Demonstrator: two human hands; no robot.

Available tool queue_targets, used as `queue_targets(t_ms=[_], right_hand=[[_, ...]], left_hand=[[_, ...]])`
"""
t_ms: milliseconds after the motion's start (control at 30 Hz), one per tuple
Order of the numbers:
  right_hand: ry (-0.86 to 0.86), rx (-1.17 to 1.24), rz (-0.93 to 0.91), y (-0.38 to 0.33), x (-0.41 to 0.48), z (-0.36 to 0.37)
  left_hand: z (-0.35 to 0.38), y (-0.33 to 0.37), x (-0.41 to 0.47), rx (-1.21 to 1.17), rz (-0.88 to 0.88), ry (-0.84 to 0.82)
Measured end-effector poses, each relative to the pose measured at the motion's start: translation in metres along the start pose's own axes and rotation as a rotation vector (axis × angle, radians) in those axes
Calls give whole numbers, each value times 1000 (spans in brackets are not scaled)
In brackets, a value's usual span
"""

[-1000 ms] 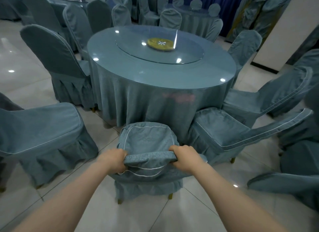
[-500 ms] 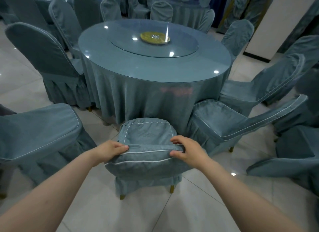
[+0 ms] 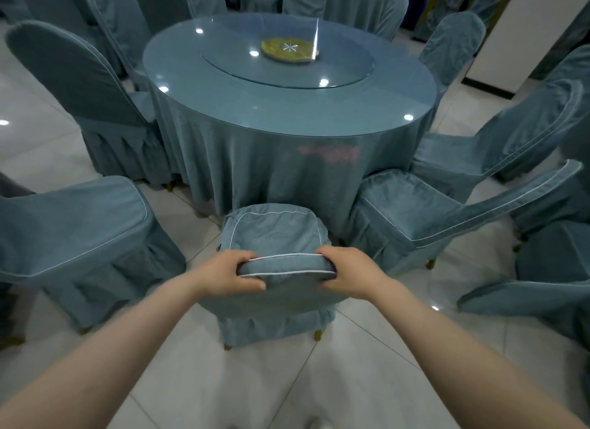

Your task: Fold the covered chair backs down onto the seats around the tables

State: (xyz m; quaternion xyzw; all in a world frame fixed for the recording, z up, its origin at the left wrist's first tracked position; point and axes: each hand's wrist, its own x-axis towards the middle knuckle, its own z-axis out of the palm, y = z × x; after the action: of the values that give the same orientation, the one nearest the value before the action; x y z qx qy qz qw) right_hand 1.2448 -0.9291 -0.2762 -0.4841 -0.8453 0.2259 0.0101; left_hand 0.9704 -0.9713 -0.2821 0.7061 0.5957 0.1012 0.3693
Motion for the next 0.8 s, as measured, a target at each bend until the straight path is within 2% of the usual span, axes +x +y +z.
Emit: queue_targets(t_ms=[100, 300, 467, 667, 800], right_hand=[[13, -82, 49, -3, 9, 4], [51, -144, 26, -7, 11, 7], [55, -112, -18, -14, 2, 17], [22, -88, -8, -18, -2, 18], [-79, 10, 0, -13, -8, 11]], left_hand=[[11, 1, 2, 190, -21, 93], [14, -3, 5, 324, -57, 167], [7, -6, -3, 429, -32, 121], [6, -4, -8, 433, -38, 88], [-1, -3, -9, 255, -67, -59]])
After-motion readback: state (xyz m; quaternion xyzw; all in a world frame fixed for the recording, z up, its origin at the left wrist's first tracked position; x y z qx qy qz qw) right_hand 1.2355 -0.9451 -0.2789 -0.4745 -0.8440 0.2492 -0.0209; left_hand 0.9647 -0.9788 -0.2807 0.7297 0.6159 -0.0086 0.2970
